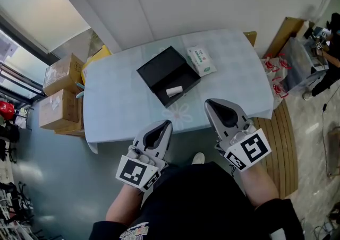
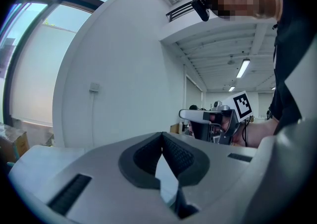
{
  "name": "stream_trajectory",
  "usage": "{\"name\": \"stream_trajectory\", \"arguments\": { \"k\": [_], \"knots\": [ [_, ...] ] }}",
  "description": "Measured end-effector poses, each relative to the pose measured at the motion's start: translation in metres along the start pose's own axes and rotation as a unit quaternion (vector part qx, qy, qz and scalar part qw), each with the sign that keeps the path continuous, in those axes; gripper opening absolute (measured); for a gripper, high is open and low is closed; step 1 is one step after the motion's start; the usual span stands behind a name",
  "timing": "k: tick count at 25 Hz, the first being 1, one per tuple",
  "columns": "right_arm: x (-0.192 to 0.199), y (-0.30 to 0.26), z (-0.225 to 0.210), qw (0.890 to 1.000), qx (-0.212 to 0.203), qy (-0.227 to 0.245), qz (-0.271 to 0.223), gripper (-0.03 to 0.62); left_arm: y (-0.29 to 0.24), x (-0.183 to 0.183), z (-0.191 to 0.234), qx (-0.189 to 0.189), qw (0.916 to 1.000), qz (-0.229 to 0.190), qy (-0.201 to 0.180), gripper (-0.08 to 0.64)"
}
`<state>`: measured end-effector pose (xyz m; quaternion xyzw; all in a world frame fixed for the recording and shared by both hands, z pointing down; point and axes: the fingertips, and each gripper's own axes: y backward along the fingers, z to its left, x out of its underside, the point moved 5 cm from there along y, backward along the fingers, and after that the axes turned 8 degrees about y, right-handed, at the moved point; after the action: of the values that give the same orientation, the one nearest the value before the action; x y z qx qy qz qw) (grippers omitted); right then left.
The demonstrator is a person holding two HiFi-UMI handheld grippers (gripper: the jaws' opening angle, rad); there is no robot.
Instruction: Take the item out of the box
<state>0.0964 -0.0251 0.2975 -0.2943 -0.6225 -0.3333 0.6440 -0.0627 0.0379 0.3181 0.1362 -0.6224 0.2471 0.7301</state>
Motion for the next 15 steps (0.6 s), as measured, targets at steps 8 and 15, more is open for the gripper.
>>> {"name": "stream_trajectory", "arguments": {
  "k": [8, 15],
  "knots": [
    [0.003, 0.0, -0.014, 1.0, -0.005, -0.011, -0.003, 0.009, -0.017, -0.002, -0.002, -0.012, 0.9999, 0.006, -0.01, 0.008],
    [0.01, -0.001, -0.019, 1.0, 0.002, -0.021, 0.0, 0.009, -0.025, 0.0, 0.006, -0.02, 0.9994, 0.015, -0.025, 0.009]
  ]
}}
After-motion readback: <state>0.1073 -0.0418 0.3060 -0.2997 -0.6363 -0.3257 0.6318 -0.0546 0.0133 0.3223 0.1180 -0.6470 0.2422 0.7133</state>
